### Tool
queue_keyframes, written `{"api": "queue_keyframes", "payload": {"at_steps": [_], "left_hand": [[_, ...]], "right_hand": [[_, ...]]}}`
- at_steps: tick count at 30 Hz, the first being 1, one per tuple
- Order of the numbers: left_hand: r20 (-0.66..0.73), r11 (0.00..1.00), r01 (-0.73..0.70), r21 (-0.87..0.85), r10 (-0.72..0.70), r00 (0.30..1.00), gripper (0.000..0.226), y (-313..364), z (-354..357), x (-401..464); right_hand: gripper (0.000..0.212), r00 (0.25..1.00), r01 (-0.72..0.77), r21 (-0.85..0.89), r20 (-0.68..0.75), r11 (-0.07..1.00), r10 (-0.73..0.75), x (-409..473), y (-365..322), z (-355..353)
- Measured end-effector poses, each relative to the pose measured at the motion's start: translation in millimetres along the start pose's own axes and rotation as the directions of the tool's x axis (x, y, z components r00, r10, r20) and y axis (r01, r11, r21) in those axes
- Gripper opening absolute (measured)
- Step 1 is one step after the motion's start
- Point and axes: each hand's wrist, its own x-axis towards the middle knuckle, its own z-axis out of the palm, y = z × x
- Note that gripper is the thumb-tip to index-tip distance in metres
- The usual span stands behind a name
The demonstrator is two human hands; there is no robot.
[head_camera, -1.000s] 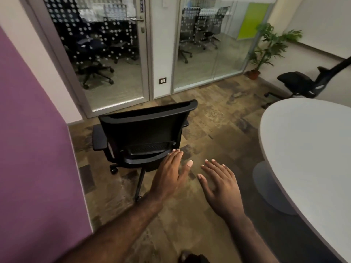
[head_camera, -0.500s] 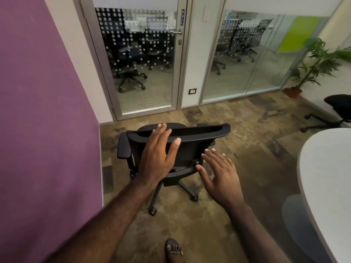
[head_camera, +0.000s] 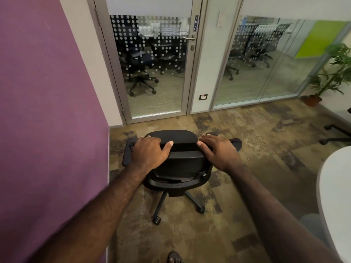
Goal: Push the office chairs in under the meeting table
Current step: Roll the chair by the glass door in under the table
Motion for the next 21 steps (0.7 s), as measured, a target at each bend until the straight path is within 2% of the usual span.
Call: {"api": "queue_keyframes", "payload": {"at_steps": [4, 7, 10, 15, 21], "left_hand": [[0.075, 0.997, -0.010, 0.074, 0.005, 0.997, 0.078, 1.8, -6.2, -2.9], [0.092, 0.997, -0.017, 0.080, 0.010, 0.996, 0.078, 4.4, -7.7, -4.0], [0.100, 0.995, -0.028, 0.097, 0.018, 0.995, 0.076, 8.0, -7.5, -8.7], [0.098, 0.996, -0.040, 0.080, 0.033, 0.995, 0.070, 11.3, -10.7, -18.3], [0.091, 0.996, -0.063, 0.060, 0.057, 0.994, 0.064, 1.2, -13.1, -25.5]], "right_hand": [[0.064, 0.976, -0.130, -0.036, 0.173, 0.991, 0.134, 21.2, 10.2, -9.6], [0.078, 0.950, -0.161, -0.109, 0.252, 0.981, 0.184, 26.8, 15.1, -7.9], [0.090, 0.950, -0.157, -0.161, 0.246, 0.974, 0.194, 24.4, 19.6, -4.3], [0.094, 0.948, -0.153, -0.187, 0.250, 0.970, 0.198, 14.4, 22.0, -0.8], [0.084, 0.950, -0.155, -0.180, 0.244, 0.972, 0.196, 1.2, 10.1, 4.3]]}}
